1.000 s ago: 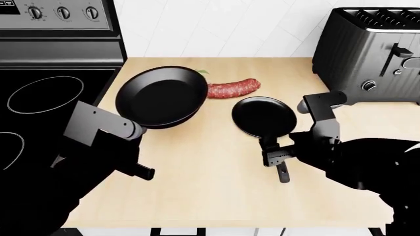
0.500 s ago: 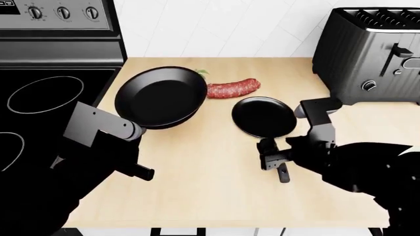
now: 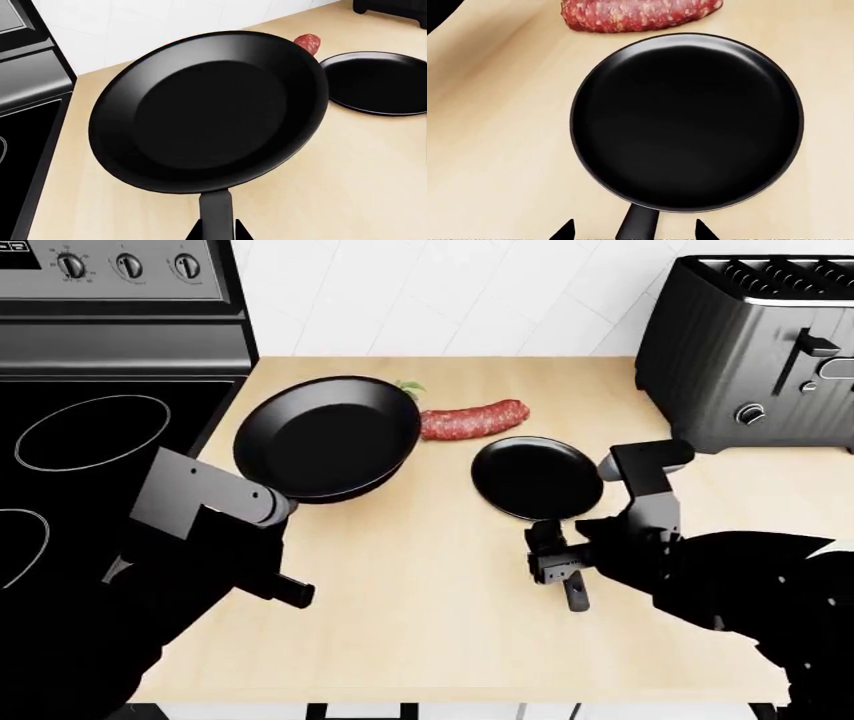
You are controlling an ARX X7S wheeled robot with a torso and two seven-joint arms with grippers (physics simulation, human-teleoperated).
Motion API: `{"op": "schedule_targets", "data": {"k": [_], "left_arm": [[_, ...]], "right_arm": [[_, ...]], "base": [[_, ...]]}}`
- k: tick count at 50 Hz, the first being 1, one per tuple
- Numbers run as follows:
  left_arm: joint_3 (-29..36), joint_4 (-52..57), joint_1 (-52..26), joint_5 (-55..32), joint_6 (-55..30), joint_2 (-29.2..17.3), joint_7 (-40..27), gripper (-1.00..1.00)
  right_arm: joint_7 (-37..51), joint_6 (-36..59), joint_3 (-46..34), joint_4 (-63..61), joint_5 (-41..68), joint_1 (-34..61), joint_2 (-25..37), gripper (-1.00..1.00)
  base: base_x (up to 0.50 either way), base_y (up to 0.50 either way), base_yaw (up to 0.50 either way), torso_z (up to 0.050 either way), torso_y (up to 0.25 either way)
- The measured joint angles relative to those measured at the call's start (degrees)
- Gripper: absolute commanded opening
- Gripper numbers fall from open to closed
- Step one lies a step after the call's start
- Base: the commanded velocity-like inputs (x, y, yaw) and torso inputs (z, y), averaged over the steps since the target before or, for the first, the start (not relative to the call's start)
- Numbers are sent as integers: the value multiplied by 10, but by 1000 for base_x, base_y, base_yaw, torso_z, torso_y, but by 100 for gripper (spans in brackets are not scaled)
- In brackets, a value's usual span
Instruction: Place both pans onto different burners. Then place the beet and the sausage on different pans.
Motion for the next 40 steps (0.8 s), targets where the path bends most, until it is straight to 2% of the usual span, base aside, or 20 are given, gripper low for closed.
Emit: {"op": "schedule_targets", "data": {"k": [20,40], "left_arm": [[5,1,-2,0,1,1,-2,-100],[9,1,-7,-2,2,3,-2,-100]], "right_arm": [[13,5,1,-7,-7,-5,5,-100],[53,52,14,-54,39,-10,21,-100]], "base": [[0,0,0,0,2],[-1,0,0,1,3]]}}
